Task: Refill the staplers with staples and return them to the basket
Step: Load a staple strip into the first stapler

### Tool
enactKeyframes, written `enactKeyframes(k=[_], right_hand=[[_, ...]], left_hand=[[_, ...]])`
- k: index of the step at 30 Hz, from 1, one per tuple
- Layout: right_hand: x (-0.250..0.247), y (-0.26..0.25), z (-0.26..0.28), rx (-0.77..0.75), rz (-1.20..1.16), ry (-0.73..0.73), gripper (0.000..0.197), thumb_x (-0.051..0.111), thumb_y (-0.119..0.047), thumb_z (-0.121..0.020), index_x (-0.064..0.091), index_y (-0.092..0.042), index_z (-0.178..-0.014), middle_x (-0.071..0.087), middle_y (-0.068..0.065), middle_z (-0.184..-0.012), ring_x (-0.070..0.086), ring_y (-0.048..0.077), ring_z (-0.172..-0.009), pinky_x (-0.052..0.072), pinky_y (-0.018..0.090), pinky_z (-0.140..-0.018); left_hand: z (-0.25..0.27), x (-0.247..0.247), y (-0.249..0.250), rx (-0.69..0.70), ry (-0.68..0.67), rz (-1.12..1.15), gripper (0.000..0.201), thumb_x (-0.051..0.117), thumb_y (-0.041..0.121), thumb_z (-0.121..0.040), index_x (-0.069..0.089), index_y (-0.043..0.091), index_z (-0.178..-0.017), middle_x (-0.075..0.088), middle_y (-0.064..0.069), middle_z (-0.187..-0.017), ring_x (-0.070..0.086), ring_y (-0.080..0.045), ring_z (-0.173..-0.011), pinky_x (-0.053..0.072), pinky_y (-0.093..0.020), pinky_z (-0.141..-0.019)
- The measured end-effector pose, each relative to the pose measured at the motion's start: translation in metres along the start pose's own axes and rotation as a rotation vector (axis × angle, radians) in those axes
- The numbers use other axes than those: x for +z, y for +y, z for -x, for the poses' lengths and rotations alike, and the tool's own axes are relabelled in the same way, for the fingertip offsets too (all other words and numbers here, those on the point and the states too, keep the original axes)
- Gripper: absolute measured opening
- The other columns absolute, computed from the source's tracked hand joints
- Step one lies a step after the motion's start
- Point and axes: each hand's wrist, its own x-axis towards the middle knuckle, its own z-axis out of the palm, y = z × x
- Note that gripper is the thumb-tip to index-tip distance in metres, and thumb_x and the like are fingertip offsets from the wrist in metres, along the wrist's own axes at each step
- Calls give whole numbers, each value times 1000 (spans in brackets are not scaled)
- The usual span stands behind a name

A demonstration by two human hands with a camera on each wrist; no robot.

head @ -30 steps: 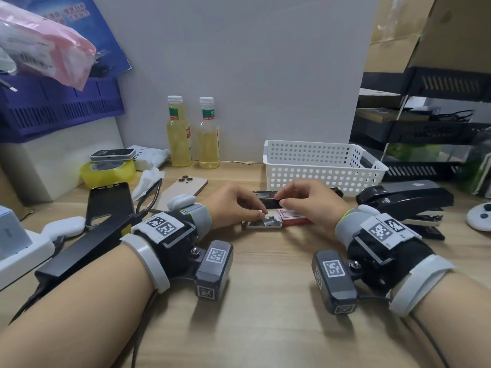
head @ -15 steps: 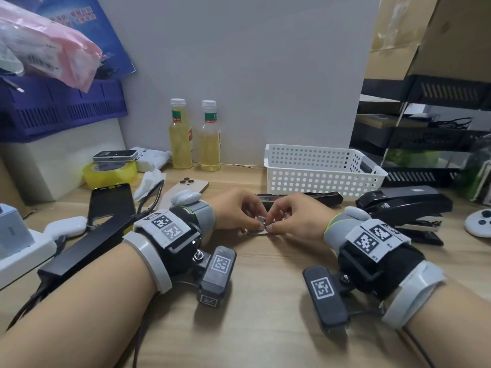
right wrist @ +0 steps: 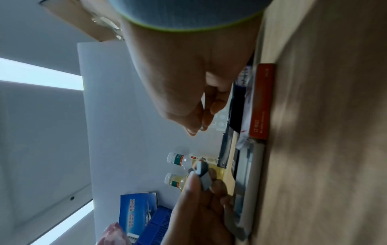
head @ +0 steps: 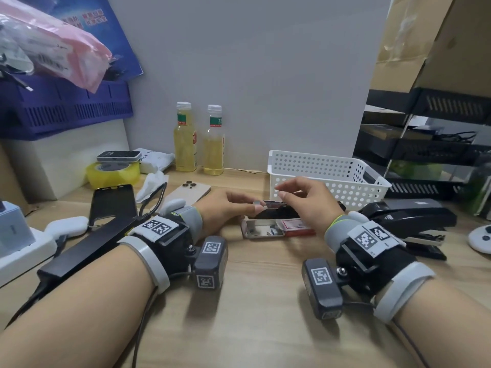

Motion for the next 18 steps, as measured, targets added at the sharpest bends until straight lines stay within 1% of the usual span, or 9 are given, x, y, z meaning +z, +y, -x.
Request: enactKeyframes(k=[2, 4, 7, 10, 12, 13, 16, 18], right_hand=[[2, -2, -10, 2, 6, 6, 7, 73, -15, -85, 75, -20, -90, 75, -5, -89, 70, 11, -83, 54, 26, -83], [8, -5, -18, 5, 28, -14, 8, 75, -14, -81, 74, -20, -86, 76, -3, -88, 72, 19, -88, 57, 34, -85], [18, -7, -25, 2, 11, -53, 9, 76, -10, -80, 75, -16, -87, 77, 3, -87, 73, 21, -88, 60, 34, -84], [24, -3, -29, 27, 1, -107, 8, 76, -8, -79, 75, -13, -85, 77, 6, -86, 74, 21, -87, 59, 38, -89], [24, 2, -29, 34, -12, -142, 7, 75, -5, -80, 75, -11, -84, 78, 8, -87, 74, 22, -87, 58, 40, -91], [24, 4, -29, 30, -14, -156, 7, 75, -5, -80, 74, -10, -84, 78, 8, -87, 74, 21, -86, 57, 40, -92], [23, 6, -29, 1, 17, -201, 6, 76, -7, -81, 75, -12, -85, 78, 3, -86, 74, 18, -88, 56, 38, -94], [22, 8, -31, -9, 33, -214, 8, 76, -7, -81, 76, -14, -85, 78, 1, -86, 74, 16, -89, 55, 38, -95]], left_hand=[[-3, -4, -1, -59, 15, 202, 10, 78, 14, -71, 81, 13, -81, 72, -7, -82, 61, -11, -68, 49, -18, -65], [-6, -9, -1, -106, 39, 349, 10, 77, 14, -68, 81, 14, -76, 73, -5, -81, 65, -11, -70, 51, -19, -68], [-8, -15, -2, -126, 88, 489, 9, 77, 11, -71, 80, 11, -80, 74, -5, -81, 69, -14, -73, 54, -22, -71], [-10, -22, -4, -157, 118, 575, 11, 75, 7, -78, 80, 7, -88, 74, -9, -85, 70, -17, -77, 58, -25, -73], [-12, -24, -4, -170, 139, 613, 16, 75, 5, -78, 77, 2, -94, 74, -12, -87, 69, -19, -79, 59, -27, -71], [-13, -25, -4, -168, 146, 624, 19, 76, 5, -76, 76, 0, -95, 74, -12, -87, 69, -19, -79, 59, -26, -69], [-13, -24, -4, -162, 167, 624, 16, 77, 4, -73, 78, 1, -88, 73, -13, -86, 68, -19, -77, 59, -23, -65], [-13, -23, -3, -172, 179, 628, 9, 74, 2, -79, 77, 0, -87, 73, -13, -85, 68, -18, -76, 59, -22, -65]])
